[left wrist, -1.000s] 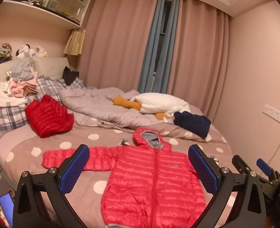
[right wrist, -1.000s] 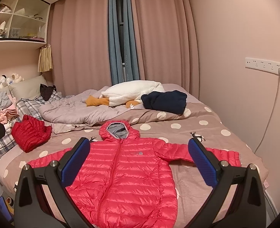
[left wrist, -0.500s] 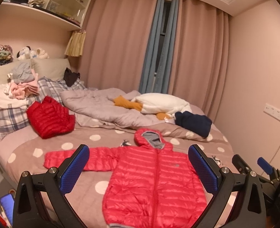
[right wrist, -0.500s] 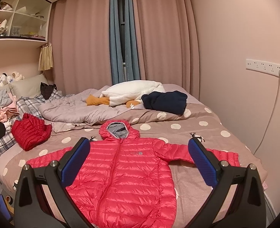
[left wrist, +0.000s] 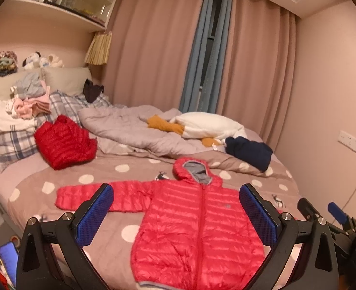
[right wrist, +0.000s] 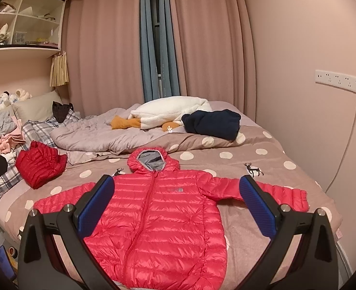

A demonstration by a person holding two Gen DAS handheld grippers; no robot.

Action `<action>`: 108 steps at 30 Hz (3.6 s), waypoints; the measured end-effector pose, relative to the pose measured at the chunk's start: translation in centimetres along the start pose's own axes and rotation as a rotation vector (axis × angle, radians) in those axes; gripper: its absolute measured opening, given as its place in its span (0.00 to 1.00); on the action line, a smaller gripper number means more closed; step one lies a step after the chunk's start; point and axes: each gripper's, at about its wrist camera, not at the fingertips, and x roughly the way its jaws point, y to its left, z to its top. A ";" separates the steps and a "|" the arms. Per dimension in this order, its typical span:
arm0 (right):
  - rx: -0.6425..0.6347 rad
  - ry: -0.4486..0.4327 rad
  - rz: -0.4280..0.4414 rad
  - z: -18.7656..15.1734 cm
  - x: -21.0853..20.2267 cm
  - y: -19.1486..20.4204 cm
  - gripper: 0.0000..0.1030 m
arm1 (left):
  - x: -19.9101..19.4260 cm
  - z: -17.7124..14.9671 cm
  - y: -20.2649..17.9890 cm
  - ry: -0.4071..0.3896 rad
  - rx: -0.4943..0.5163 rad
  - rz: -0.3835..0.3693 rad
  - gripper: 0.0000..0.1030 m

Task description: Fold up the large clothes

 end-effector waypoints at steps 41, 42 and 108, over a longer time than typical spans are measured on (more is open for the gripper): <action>1.231 0.196 -0.076 -16.6 27.6 -29.4 0.15 | 33.0 -14.0 32.2 0.340 -1.043 -0.045 0.17; 1.240 0.203 -0.088 -16.8 27.8 -29.6 0.13 | 32.4 -14.0 32.2 0.332 -1.029 -0.034 0.15; 0.049 0.429 0.274 -4.3 30.2 10.2 0.62 | 28.2 -5.7 26.0 0.303 -0.310 0.624 0.22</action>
